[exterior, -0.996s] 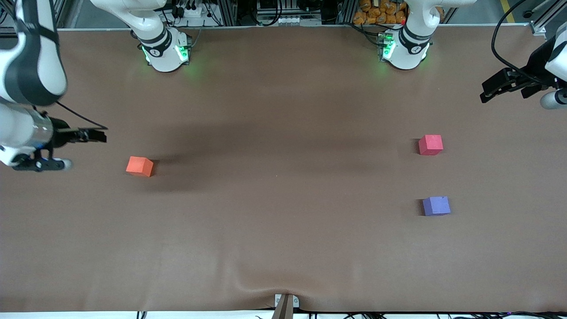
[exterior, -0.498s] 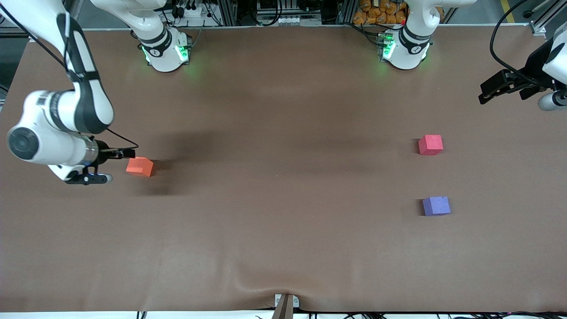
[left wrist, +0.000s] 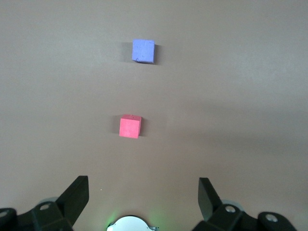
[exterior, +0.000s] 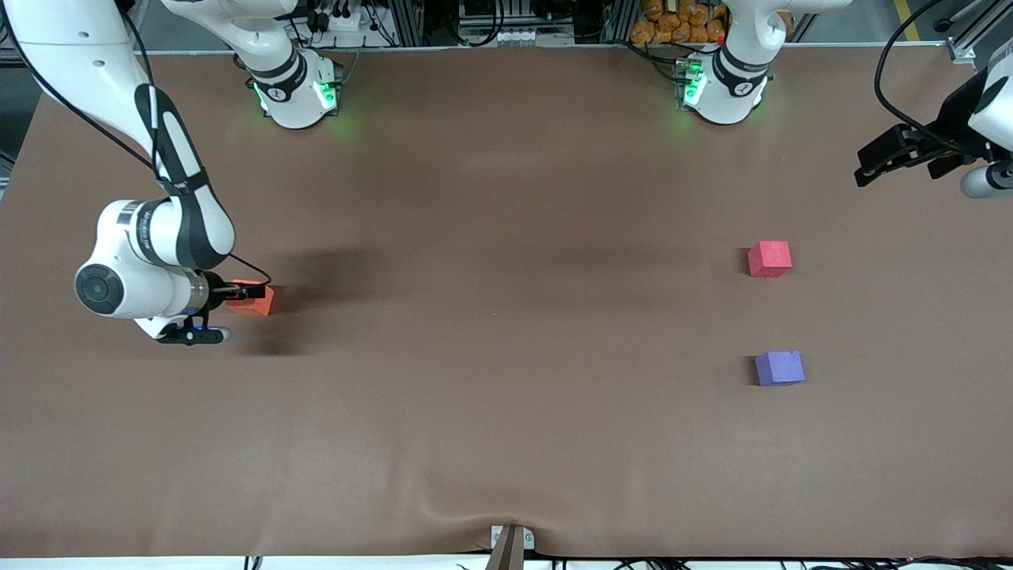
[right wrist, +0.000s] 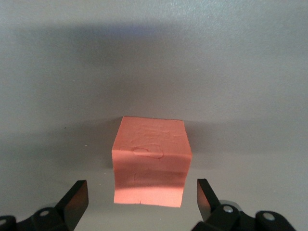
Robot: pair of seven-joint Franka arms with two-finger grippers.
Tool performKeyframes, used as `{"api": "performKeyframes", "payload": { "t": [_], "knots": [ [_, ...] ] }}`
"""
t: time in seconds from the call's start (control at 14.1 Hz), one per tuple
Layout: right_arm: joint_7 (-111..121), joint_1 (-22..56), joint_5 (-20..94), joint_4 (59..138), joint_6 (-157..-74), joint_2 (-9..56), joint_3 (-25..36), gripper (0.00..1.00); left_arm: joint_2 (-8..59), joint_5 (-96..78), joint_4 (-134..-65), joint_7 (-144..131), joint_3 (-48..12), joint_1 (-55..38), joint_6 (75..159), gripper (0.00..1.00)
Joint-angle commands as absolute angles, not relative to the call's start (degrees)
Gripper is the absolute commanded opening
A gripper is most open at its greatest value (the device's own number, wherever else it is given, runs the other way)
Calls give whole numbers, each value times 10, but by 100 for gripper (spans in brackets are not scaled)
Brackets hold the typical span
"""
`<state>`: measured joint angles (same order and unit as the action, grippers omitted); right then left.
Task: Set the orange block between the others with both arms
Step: 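Reach the right gripper down to the orange cube and grasp it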
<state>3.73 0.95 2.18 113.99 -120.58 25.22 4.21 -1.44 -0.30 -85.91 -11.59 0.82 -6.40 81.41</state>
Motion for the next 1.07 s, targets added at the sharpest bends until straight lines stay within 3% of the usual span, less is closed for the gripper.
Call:
{"api": "performKeyframes", "payload": {
  "t": [0.0, 0.28, 0.36, 0.43, 0.5, 0.71, 1.0],
  "knots": [
    [37, 4, 32, 1140, -1223, 269, 40, 100, -18, -14, -858, -105, 3, -63, 817, 100],
    [37, 4, 32, 1139, -1232, 288, 40, 100, -17, -13, -860, -105, 3, -63, 823, 100],
    [37, 5, 32, 1138, -1232, 288, 40, 55, -17, -13, -860, -105, 3, -62, 823, 100],
    [36, 5, 32, 1137, -1231, 288, 40, 18, -17, -13, -860, -105, 3, -62, 823, 100],
    [36, 4, 33, 1135, -1231, 287, 40, 2, -17, -14, -860, -105, 3, -63, 823, 100],
    [33, 10, 33, 1120, -1218, 279, 33, 0, -17, -13, -860, -105, 2, -62, 823, 100],
    [30, 18, 70, 1023, -1136, 281, -3, 0, -15, -13, -860, -105, 2, -64, 825, 100]
  ]
}}
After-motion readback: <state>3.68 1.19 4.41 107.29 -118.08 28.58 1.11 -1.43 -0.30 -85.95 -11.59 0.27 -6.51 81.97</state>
